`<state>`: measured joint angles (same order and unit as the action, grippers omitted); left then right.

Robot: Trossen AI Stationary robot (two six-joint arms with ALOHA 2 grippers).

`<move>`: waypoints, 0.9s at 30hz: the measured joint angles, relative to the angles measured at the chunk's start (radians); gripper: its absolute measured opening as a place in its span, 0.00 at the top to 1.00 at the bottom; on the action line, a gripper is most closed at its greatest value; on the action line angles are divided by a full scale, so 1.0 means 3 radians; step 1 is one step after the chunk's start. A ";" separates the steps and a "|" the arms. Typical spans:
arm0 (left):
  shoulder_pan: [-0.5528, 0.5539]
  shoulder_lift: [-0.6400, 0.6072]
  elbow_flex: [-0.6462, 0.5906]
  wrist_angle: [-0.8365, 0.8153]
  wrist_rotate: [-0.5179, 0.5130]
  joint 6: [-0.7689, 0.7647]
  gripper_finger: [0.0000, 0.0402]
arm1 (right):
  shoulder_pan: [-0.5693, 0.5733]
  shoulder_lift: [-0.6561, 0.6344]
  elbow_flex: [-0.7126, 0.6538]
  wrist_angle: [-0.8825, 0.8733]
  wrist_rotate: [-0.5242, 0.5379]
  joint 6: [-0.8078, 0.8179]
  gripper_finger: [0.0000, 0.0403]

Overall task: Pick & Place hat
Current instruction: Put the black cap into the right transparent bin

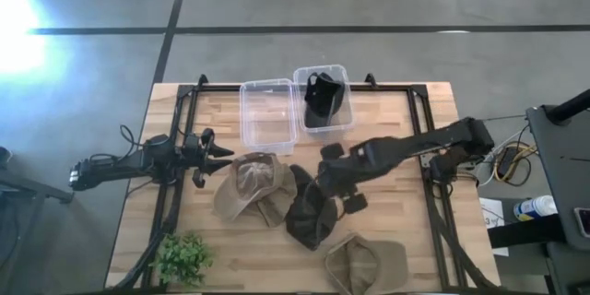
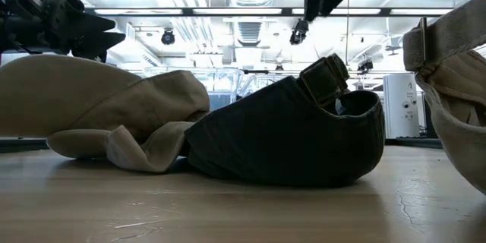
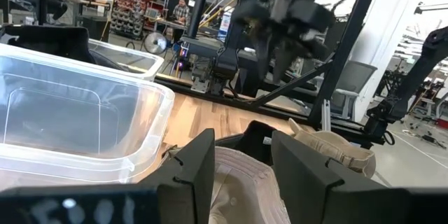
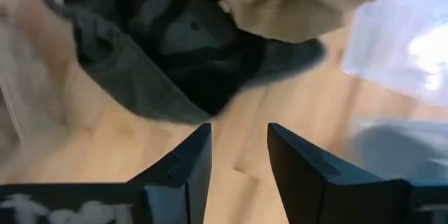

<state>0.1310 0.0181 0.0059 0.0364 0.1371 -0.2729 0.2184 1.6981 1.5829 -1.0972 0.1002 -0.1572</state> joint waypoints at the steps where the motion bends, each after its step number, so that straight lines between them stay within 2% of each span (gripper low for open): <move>1: 0.0000 -0.0001 0.0000 0.0000 0.0000 0.0000 0.66 | -0.0015 0.0069 0.0000 0.0027 -0.0001 0.0201 0.67; 7: 0.0001 -0.0001 0.0000 0.0000 0.0000 0.0000 0.66 | -0.0228 0.0523 -0.0001 0.0409 0.0026 0.1272 0.69; 13: 0.0001 -0.0001 0.0000 0.0000 -0.0001 0.0000 0.66 | -0.0313 0.0877 -0.0004 0.0472 0.0018 0.1771 0.66; 20: 0.0000 -0.0001 0.0000 0.0000 0.0000 0.0000 0.66 | -0.0380 0.1039 -0.0005 0.0544 0.0006 0.2403 0.64; 24: 0.0000 -0.0001 0.0000 0.0000 0.0000 0.0000 0.66 | -0.0449 0.1047 -0.0061 0.0864 -0.0057 0.2655 0.65; 27: 0.0000 -0.0001 0.0000 0.0000 0.0000 0.0000 0.66 | -0.0490 0.1047 -0.0132 0.1171 -0.0235 0.2823 0.67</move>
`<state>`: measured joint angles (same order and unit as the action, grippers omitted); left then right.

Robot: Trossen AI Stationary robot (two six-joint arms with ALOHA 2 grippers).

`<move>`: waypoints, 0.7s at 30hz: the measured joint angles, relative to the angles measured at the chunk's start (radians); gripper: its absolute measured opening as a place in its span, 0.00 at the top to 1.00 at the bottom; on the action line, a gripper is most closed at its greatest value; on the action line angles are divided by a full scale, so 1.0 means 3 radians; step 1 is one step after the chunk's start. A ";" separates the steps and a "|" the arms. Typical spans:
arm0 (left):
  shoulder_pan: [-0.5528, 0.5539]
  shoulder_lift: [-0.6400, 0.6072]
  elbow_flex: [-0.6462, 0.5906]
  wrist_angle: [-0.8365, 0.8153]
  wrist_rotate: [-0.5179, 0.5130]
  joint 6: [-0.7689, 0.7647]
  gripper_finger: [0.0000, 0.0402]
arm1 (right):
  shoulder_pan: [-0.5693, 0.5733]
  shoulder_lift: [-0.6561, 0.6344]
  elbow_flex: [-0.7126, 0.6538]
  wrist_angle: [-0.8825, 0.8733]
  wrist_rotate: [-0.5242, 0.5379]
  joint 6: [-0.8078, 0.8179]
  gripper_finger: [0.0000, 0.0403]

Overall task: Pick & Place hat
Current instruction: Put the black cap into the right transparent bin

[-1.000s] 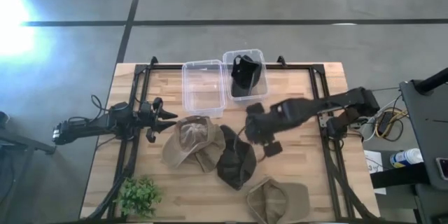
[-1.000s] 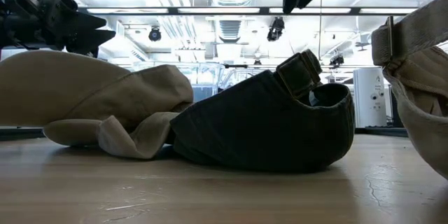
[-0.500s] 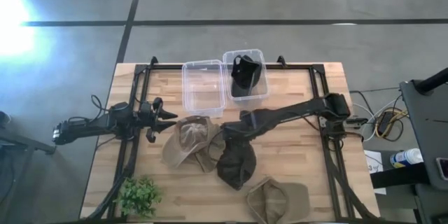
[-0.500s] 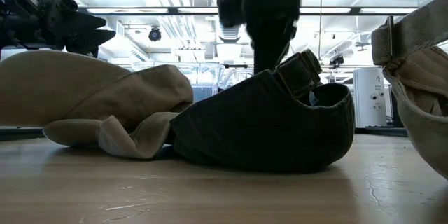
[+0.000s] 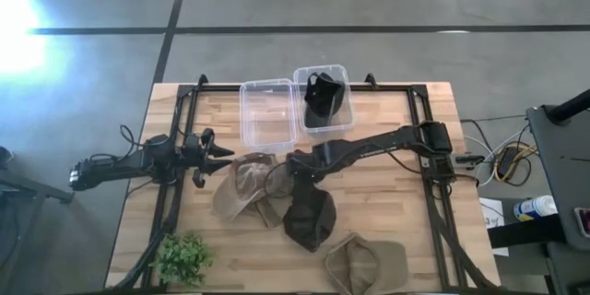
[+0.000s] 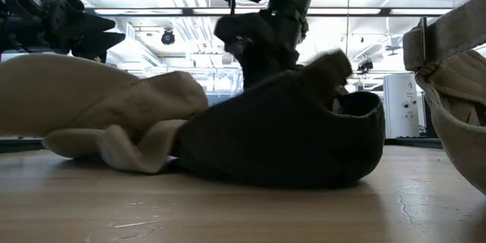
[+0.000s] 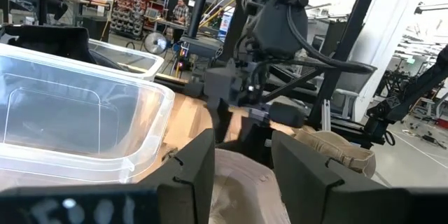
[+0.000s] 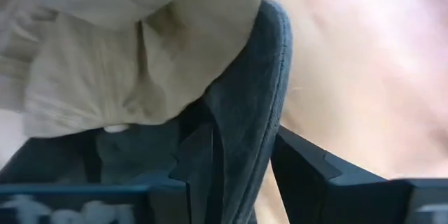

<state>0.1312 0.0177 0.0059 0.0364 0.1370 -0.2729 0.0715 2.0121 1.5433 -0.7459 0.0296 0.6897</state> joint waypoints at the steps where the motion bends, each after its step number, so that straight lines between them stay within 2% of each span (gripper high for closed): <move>1: 0.0001 0.0000 0.0000 0.0000 0.0000 0.0000 0.66 | -0.0014 0.0000 -0.0016 0.0065 -0.0072 0.0048 0.68; 4: 0.0001 0.0000 0.0000 0.0000 0.0000 0.0000 0.66 | -0.0043 -0.0001 -0.0052 0.0222 -0.0228 0.0155 0.71; 8: 0.0000 0.0000 0.0000 0.0000 0.0000 0.0000 0.66 | -0.0062 -0.0001 -0.0124 0.0232 -0.0353 0.0206 0.82; 12: 0.0001 0.0000 0.0000 0.0000 0.0000 0.0000 0.66 | -0.0058 -0.0003 -0.0226 0.0259 -0.0393 0.0247 0.94; 14: 0.0000 0.0000 0.0000 0.0000 0.0000 0.0000 0.66 | -0.0059 -0.0006 -0.0240 0.0270 -0.0387 0.0245 0.96; 18: 0.0001 0.0000 0.0000 0.0000 0.0000 0.0000 0.66 | -0.0048 -0.0138 -0.0226 0.0173 -0.0208 0.0182 0.97; 21: 0.0000 0.0000 0.0000 0.0000 0.0000 0.0000 0.66 | -0.0047 -0.0450 -0.0199 -0.0016 0.0132 0.0158 0.97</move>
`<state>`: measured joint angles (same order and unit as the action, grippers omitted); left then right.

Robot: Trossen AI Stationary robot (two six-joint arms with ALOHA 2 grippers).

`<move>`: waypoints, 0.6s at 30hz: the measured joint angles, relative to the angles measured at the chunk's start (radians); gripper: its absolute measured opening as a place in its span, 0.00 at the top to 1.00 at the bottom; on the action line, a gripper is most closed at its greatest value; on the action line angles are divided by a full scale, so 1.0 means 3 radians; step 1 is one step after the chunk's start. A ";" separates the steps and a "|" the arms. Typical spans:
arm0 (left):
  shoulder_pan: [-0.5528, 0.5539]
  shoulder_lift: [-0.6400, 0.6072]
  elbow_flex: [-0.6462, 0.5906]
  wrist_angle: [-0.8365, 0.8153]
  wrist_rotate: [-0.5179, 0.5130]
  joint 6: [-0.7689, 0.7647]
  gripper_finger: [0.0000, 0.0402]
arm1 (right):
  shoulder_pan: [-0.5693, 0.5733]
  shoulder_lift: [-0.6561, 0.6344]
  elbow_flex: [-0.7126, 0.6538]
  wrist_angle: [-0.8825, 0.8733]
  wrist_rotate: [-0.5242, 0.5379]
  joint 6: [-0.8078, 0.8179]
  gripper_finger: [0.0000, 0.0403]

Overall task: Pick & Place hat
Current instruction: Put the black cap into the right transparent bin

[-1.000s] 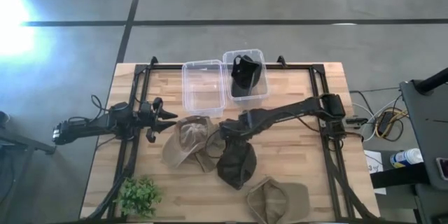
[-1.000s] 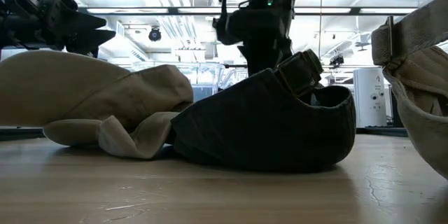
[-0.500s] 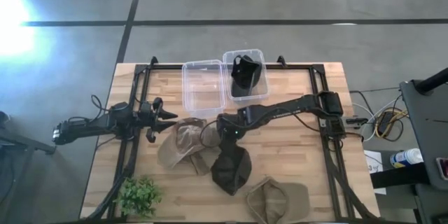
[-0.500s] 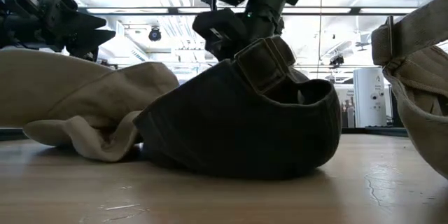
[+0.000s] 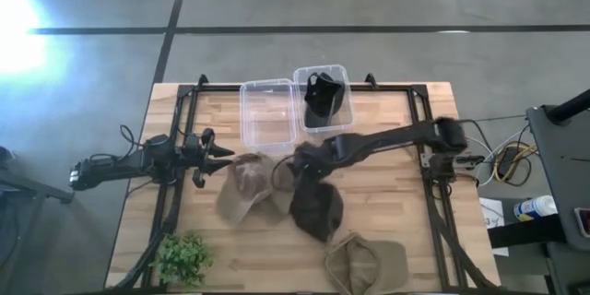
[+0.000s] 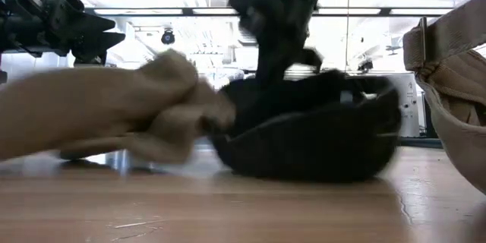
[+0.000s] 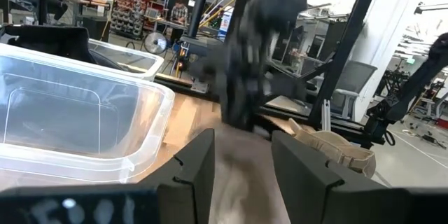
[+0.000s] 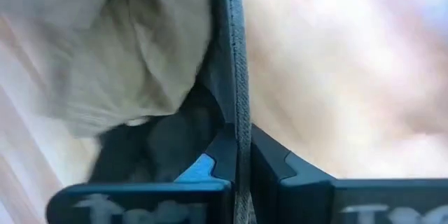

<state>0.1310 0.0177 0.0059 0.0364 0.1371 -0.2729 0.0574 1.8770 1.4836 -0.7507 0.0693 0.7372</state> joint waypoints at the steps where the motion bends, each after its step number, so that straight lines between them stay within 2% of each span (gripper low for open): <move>1: 0.0001 0.0000 0.0000 0.0000 0.0000 0.0000 0.66 | -0.0002 -0.0130 0.0016 -0.0080 0.0145 0.0001 0.97; 3: 0.0000 0.0000 0.0000 0.0000 0.0000 0.0000 0.66 | -0.0007 -0.0400 0.0044 -0.0236 0.0409 0.0004 0.97; 8: 0.0000 0.0000 0.0000 0.0000 0.0000 0.0000 0.66 | -0.0066 -0.1115 0.0068 -0.0542 0.0708 0.0168 0.97; 10: 0.0000 0.0000 0.0000 0.0000 0.0000 0.0000 0.66 | -0.0043 -0.1379 0.0070 -0.0585 0.1121 0.0241 0.97; 15: 0.0001 0.0000 0.0000 0.0000 0.0000 0.0000 0.66 | 0.0069 -0.1834 0.0073 -0.0521 0.2650 0.0207 0.97; 18: 0.0001 0.0000 0.0000 0.0000 0.0000 0.0000 0.66 | 0.0041 -0.1906 0.0067 -0.0365 0.3206 -0.0085 0.97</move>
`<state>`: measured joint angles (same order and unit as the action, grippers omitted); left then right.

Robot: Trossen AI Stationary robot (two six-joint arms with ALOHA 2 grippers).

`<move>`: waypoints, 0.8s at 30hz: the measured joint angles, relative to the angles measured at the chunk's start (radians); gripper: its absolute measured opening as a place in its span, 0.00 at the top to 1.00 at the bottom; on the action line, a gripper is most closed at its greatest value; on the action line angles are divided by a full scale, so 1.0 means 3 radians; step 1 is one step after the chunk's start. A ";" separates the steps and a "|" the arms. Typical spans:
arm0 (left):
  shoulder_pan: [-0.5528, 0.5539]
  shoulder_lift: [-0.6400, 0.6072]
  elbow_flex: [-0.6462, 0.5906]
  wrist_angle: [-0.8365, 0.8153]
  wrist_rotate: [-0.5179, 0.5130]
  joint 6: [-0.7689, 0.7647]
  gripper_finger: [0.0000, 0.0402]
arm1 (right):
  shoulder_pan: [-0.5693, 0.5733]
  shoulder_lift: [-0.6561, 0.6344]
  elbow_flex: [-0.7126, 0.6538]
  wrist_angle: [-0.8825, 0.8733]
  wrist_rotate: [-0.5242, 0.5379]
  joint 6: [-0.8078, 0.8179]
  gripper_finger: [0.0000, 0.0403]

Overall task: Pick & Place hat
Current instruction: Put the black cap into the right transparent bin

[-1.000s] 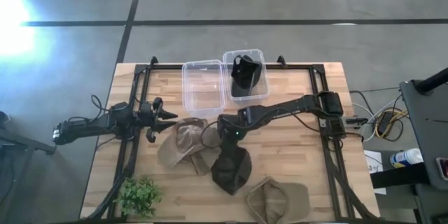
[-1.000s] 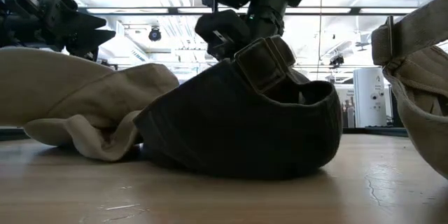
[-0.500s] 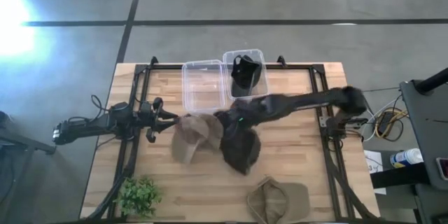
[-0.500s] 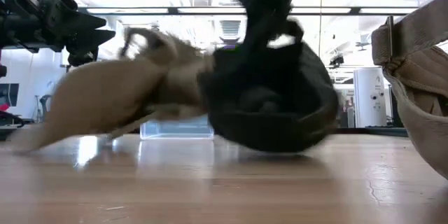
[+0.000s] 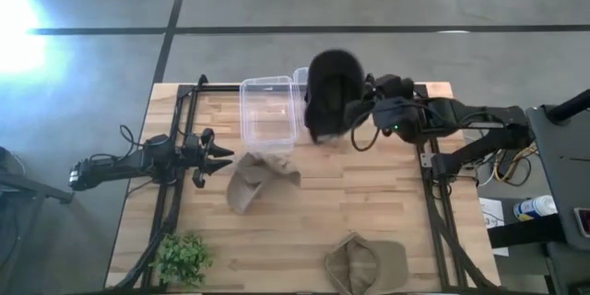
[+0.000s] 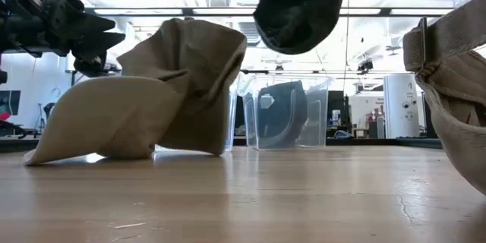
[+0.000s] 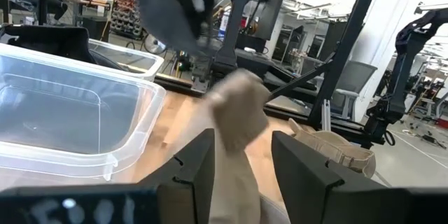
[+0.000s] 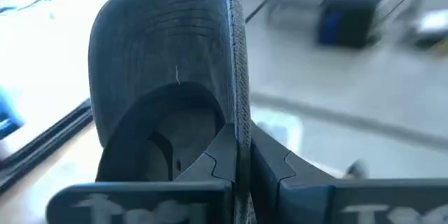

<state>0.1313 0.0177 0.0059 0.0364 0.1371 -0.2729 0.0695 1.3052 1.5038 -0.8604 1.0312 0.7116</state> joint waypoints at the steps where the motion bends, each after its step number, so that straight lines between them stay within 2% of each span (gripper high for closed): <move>1: 0.0000 0.0000 0.0000 0.0000 0.0000 0.0000 0.66 | -0.0039 0.0012 -0.0002 0.0068 0.0138 -0.0148 0.97; 4: -0.0001 0.0000 0.0000 0.0000 0.0000 0.0000 0.66 | -0.0244 0.0136 -0.0010 0.0284 0.0312 -0.0521 0.97; 7: -0.0001 0.0000 0.0000 0.0000 0.0000 0.0000 0.66 | -0.0553 0.0333 -0.0013 0.0483 0.0029 -0.0669 0.97; 10: 0.0000 0.0000 0.0000 0.0000 0.0000 0.0000 0.66 | -0.0831 0.0580 -0.0015 0.0560 -0.0017 -0.0700 0.97; 15: -0.0001 -0.0001 0.0000 0.0000 0.0000 0.0000 0.66 | -0.1172 0.0984 -0.0017 0.0634 -0.0253 -0.0478 0.97; 20: -0.0001 -0.0001 0.0000 0.0000 0.0000 0.0000 0.66 | -0.1311 0.1331 -0.0017 0.0675 -0.0905 -0.0258 0.97; 24: -0.0001 -0.0001 0.0000 0.0000 0.0000 0.0000 0.66 | -0.1339 0.1566 -0.0017 0.0398 -0.1004 0.0077 0.97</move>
<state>0.1310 0.0174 0.0059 0.0364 0.1371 -0.2729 -0.3322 1.7751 1.4986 -0.7409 0.7301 0.7346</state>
